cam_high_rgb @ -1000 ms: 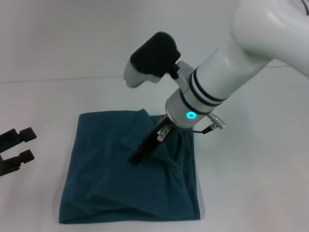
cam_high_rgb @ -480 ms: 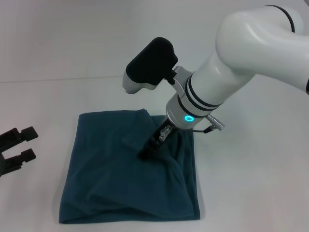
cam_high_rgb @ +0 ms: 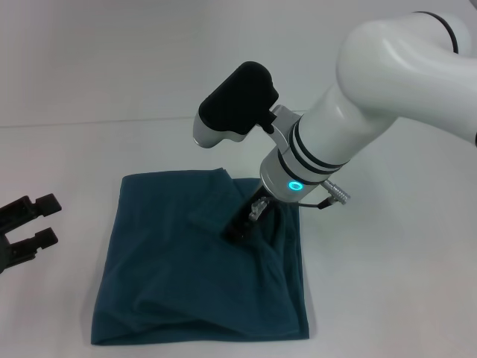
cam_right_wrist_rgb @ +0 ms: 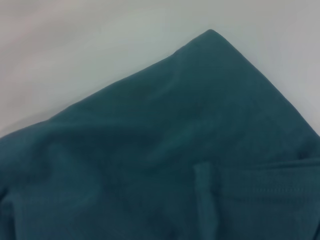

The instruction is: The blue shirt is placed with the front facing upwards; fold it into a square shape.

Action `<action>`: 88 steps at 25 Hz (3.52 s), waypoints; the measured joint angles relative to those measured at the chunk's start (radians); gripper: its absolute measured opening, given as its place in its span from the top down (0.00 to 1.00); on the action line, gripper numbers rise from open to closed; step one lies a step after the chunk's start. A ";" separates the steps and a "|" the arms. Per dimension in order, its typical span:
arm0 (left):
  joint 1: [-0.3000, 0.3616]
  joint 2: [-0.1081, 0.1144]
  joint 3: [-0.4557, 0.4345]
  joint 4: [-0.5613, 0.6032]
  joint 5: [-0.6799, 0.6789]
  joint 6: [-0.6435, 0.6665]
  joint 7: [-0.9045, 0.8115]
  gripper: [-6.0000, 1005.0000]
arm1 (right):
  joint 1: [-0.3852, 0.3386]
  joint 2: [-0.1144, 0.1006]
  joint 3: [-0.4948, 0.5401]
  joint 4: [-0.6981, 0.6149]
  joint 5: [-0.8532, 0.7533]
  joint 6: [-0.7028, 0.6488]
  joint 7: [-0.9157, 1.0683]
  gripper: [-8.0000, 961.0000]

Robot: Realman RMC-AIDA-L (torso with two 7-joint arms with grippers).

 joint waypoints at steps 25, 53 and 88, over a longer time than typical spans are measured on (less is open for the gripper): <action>0.001 -0.002 0.006 0.000 0.000 0.000 -0.001 0.12 | -0.150 -0.009 0.200 -0.213 -0.114 -0.123 0.105 0.97; -0.004 -0.001 0.000 -0.014 0.000 -0.006 0.001 0.12 | -0.178 -0.015 0.374 -0.113 -0.098 -0.107 0.130 0.49; 0.010 0.026 0.005 -0.007 -0.007 0.062 0.039 0.12 | -0.206 -0.100 0.678 0.065 0.174 -0.644 -0.146 0.44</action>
